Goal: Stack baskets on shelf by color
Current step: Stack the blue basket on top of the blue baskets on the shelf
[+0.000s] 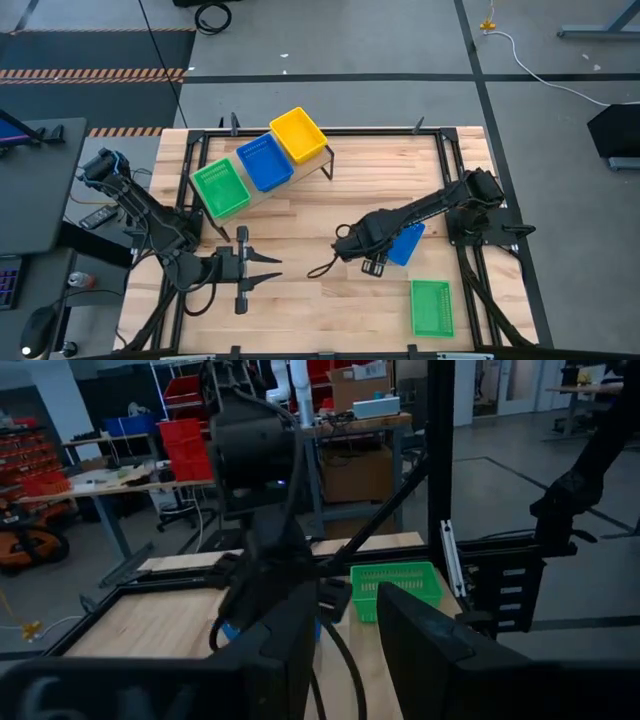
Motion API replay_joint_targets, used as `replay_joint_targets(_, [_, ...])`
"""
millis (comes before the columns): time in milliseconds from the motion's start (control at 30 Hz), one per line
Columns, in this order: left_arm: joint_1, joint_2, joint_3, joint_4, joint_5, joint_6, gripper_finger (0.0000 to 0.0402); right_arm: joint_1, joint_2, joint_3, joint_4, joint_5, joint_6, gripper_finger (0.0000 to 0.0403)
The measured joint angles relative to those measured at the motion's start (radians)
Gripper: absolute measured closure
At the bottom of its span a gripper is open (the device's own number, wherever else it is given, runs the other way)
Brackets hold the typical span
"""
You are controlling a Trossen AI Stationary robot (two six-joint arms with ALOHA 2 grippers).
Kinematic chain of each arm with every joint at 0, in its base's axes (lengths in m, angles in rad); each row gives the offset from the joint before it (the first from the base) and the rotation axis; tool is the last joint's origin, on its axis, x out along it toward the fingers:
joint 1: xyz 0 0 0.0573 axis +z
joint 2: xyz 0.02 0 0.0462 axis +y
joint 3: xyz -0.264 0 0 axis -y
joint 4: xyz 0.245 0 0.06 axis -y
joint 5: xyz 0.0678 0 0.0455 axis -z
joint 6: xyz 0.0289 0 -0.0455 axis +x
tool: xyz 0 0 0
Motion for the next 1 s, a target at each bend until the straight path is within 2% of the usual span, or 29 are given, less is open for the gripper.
replay_joint_targets(133, [0.000, 0.000, 0.000, 0.012, 0.000, -0.001, 0.0285, 0.021, 0.000, -0.052, 0.118, 0.003, 0.007, 0.0180])
replay_joint_targets(333, [0.000, 0.000, 0.000, 0.012, 0.000, 0.000, 0.0285, 0.028, 0.000, -0.140, 0.137, 0.015, 0.060, 0.0142])
replay_joint_targets(533, [0.000, 0.000, 0.000, 0.012, 0.000, 0.000, 0.0285, 0.027, 0.001, -0.233, 0.232, 0.012, 0.076, 0.0141])
replay_joint_targets(633, [0.000, 0.000, 0.000, 0.012, 0.000, -0.001, 0.0285, 0.028, 0.001, -0.255, 0.283, -0.003, 0.054, 0.0167])
replay_joint_targets(733, [0.000, 0.000, 0.000, 0.012, 0.000, -0.005, 0.0285, 0.030, 0.001, -0.258, 0.291, -0.004, 0.024, 0.0209])
replay_joint_targets(1000, [0.000, 0.000, 0.000, 0.012, 0.000, -0.009, 0.0285, 0.029, 0.001, -0.258, 0.319, -0.004, -0.072, 0.0369])
